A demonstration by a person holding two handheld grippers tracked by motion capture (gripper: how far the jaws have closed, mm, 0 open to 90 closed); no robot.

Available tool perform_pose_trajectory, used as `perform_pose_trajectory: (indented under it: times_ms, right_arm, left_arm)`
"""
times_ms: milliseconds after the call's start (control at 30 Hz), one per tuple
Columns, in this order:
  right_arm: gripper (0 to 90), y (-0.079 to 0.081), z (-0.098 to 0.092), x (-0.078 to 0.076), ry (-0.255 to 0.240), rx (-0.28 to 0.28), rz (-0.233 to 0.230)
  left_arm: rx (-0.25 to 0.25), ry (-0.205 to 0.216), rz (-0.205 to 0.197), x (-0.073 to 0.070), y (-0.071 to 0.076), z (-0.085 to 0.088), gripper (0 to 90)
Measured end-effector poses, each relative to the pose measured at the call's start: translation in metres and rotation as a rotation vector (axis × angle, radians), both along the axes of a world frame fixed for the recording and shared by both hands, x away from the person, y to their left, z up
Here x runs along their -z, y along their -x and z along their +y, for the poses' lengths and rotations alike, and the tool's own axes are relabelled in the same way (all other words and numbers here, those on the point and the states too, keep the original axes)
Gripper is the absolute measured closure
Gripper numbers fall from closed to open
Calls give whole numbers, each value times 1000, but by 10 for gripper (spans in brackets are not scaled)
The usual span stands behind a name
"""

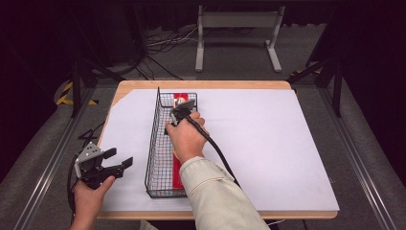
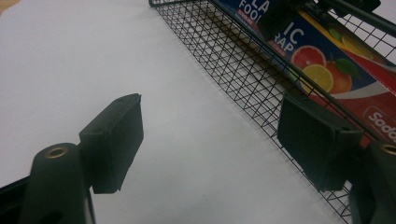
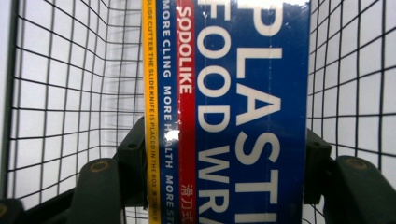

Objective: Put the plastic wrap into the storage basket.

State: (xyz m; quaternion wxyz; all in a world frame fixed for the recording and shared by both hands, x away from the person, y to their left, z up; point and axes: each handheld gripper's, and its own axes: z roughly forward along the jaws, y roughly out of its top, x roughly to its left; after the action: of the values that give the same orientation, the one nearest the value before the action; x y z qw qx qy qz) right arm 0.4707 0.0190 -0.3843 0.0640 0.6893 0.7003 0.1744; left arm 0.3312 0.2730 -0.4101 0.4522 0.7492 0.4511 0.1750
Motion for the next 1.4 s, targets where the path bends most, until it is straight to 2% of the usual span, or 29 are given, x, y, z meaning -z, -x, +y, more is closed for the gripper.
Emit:
perform_pose_trajectory:
  times_ms: [67, 233, 400, 467, 500, 533, 567, 800, 833, 867, 933, 1000, 1100, 1200, 1233, 1300, 1400]
  right_arm:
    - [389, 1, 1, 1, 16, 3, 10]
    - [387, 1, 1, 1, 16, 7, 37]
    - [387, 2, 1, 2, 47, 1, 36]
    - [369, 2, 1, 1, 45, 3, 43]
    - [349, 2, 1, -1, 21, 7, 45]
    - [313, 3, 1, -6, 16, 10, 28]
    - [316, 3, 1, -8, 31, 9, 28]
    - [324, 4, -1, -12, 28, -15, 7]
    - [324, 5, -2, -15, 21, -31, -19]
    - [324, 5, -2, -15, 21, -31, -19]
    - [323, 7, -4, -20, 10, -45, -47]
    - [312, 10, -7, -29, -21, -86, -98]
    - [307, 19, -16, -45, -59, -156, -200]
    - [298, 28, -34, -59, -97, -223, -286]
    - [283, 33, -49, -67, -106, -250, -333]
    - [259, 35, -56, -70, -114, -262, -348]
    - [240, 43, -75, -75, -111, -330, -395]
  left_arm:
    - [1, -2, 1, 0, 0, 0, 234]
    - [0, 1, 3, 0, 0, -1, 234]
    - [1, -2, 1, 0, 0, 0, 233]
    - [1, 0, 2, 0, -1, -1, 233]
    - [2, -1, 1, 0, -1, -1, 233]
    - [2, 1, 2, 0, -1, -2, 233]
    - [6, -3, 0, 0, -1, -2, 233]
    - [6, -3, -3, -1, -1, -3, 233]
    - [7, -2, 0, -1, -2, -3, 233]
    - [8, -2, 0, -1, -2, -3, 233]
    - [11, -2, -2, -1, -3, -4, 233]
    - [9, 1, -8, -1, -3, -4, 232]
    - [9, -1, -3, 0, -3, -5, 231]
    - [11, -7, -5, -1, -2, -5, 230]
    - [9, -10, -7, -1, -2, -5, 230]
    - [5, -11, -4, -1, -1, -5, 229]
    - [-1, -9, -5, -1, 0, -4, 229]
